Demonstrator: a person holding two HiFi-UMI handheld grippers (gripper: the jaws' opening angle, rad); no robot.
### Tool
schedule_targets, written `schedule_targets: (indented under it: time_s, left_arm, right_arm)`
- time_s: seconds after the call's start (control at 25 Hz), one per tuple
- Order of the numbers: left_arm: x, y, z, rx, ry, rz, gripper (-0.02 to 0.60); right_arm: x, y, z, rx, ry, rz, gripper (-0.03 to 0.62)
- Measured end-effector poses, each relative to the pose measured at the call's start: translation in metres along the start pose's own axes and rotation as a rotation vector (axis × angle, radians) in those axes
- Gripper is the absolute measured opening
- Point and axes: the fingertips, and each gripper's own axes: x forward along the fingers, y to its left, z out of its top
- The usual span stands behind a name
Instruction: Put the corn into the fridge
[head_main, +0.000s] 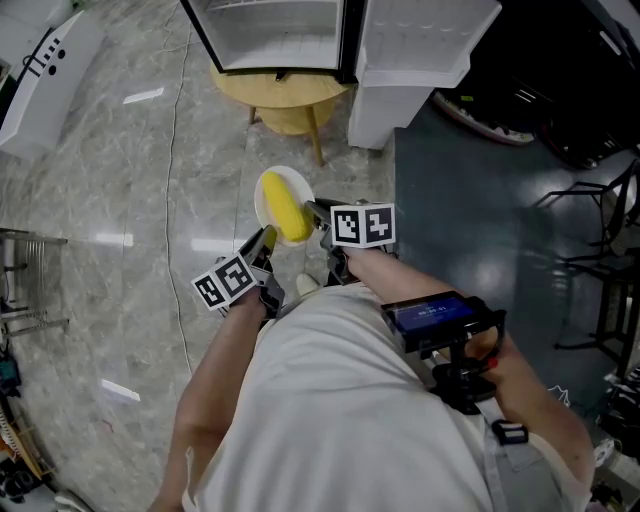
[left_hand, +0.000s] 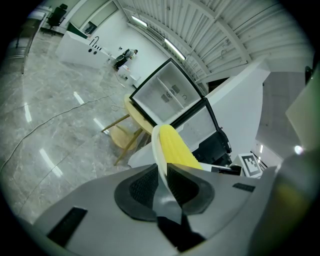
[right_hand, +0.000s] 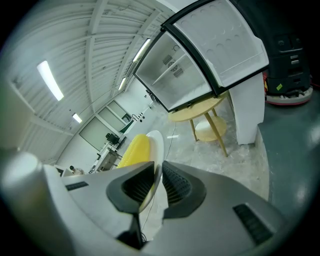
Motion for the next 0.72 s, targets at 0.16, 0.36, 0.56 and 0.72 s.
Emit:
schedule_targets:
  time_s: [0.16, 0.36, 0.56, 0.72]
  left_arm:
    - [-0.0009, 0.0010, 0.0014, 0.001, -0.005, 0.000, 0.063]
    - [-0.0005, -0.0002, 0.0028, 0.002, -0.006, 0.005, 0.063]
    - [0.0019, 0.0007, 0.0006, 0.007, 0.000, 0.007, 0.063]
    - [0.0030, 0.0015, -0.0027, 0.007, 0.009, 0.002, 0.063]
  right_arm:
    - [0.0009, 0.0014, 0.0000, -0.003, -0.002, 0.007, 0.054]
    - [0.0013, 0.0011, 0.0010, 0.003, -0.004, 0.005, 0.054]
    - [0.0012, -0.0027, -0.0019, 0.012, -0.005, 0.000, 0.054]
    - [0.0000, -0.0050, -0.0041, 0.014, -0.006, -0.003, 0.054]
